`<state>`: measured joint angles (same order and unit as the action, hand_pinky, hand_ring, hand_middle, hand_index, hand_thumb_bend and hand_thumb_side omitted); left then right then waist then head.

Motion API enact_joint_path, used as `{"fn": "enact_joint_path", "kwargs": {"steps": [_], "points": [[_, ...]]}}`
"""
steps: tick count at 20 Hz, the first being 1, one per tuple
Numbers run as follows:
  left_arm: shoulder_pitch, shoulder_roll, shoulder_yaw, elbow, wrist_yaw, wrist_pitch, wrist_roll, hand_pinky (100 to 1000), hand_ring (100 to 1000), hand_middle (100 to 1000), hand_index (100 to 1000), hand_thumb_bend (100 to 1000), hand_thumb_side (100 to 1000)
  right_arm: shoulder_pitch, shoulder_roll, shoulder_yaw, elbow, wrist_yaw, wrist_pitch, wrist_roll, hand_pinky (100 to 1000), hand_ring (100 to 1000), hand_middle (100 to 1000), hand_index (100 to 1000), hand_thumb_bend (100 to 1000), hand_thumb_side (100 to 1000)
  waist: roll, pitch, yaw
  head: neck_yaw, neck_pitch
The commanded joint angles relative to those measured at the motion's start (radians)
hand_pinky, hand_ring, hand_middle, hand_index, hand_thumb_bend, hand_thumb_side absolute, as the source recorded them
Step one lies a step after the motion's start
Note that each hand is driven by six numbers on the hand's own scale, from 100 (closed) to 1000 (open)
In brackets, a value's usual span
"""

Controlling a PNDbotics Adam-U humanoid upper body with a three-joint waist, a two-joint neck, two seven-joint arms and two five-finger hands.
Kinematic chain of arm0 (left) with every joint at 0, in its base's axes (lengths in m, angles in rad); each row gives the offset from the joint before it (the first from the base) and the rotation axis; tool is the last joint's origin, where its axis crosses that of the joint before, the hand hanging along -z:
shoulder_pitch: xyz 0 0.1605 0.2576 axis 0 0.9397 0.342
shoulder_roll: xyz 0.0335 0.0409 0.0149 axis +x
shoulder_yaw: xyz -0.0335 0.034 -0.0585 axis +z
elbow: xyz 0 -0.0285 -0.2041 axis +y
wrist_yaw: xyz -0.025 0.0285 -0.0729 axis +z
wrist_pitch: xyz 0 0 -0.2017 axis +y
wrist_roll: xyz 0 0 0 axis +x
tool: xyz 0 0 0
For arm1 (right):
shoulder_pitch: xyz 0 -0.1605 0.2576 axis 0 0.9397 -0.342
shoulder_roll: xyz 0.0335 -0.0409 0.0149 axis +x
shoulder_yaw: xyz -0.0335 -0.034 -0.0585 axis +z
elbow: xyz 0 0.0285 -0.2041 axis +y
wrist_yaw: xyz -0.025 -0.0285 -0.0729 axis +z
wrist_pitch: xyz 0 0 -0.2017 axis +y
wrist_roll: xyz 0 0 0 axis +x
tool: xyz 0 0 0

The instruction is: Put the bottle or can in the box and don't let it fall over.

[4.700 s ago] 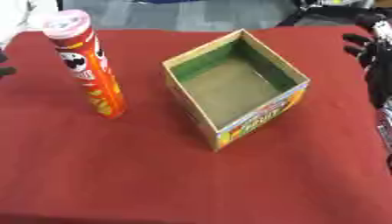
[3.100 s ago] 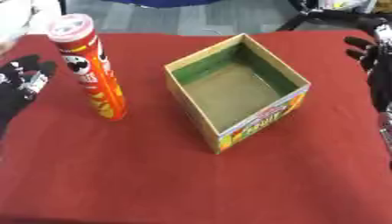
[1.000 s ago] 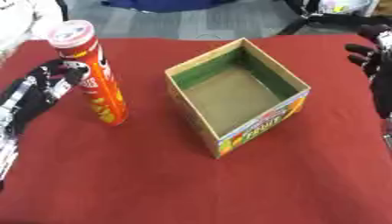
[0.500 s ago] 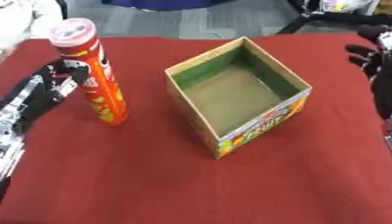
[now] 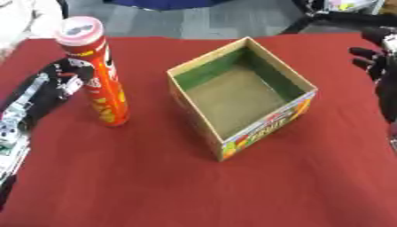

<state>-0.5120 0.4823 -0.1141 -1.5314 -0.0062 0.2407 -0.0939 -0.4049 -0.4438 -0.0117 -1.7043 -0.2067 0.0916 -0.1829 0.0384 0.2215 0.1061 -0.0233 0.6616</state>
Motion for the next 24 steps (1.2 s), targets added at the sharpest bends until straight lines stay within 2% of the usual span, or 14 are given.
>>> {"fn": "enact_joint_path", "kwargs": {"steps": [1, 6, 11, 16, 24], "points": [[-0.021, 0.014, 0.003, 0.001, -0.013, 0.005, 0.003, 1000, 853, 830, 947, 599, 705, -0.014, -0.017, -0.006, -0.007, -0.007, -0.001, 0.001, 903, 852, 929, 881, 100, 904, 0.000, -0.012, 0.000, 0.003, -0.014], [-0.038, 0.006, -0.002, 0.027, -0.027, 0.012, 0.011, 1000, 851, 827, 940, 603, 701, -0.015, -0.014, -0.004, -0.007, -0.009, 0.000, 0.006, 903, 849, 928, 879, 100, 903, -0.001, -0.011, -0.001, 0.004, -0.019], [-0.045, 0.004, -0.002, 0.046, -0.043, 0.017, 0.018, 1000, 849, 825, 942, 536, 653, -0.014, -0.015, -0.005, -0.007, -0.009, 0.000, 0.009, 903, 847, 927, 879, 100, 905, 0.000, -0.010, -0.002, 0.004, -0.018], [-0.050, 0.000, -0.003, 0.059, -0.047, 0.019, 0.018, 1000, 847, 824, 942, 509, 636, -0.014, -0.014, -0.005, -0.007, -0.009, 0.000, 0.011, 903, 845, 927, 879, 100, 905, 0.000, -0.009, -0.002, 0.004, -0.019], [-0.063, -0.010, -0.004, 0.083, -0.060, 0.016, 0.036, 1000, 839, 810, 924, 530, 630, -0.013, -0.014, -0.005, -0.005, -0.009, 0.002, 0.018, 904, 843, 926, 879, 100, 908, -0.001, -0.007, -0.004, 0.005, -0.024]]}}
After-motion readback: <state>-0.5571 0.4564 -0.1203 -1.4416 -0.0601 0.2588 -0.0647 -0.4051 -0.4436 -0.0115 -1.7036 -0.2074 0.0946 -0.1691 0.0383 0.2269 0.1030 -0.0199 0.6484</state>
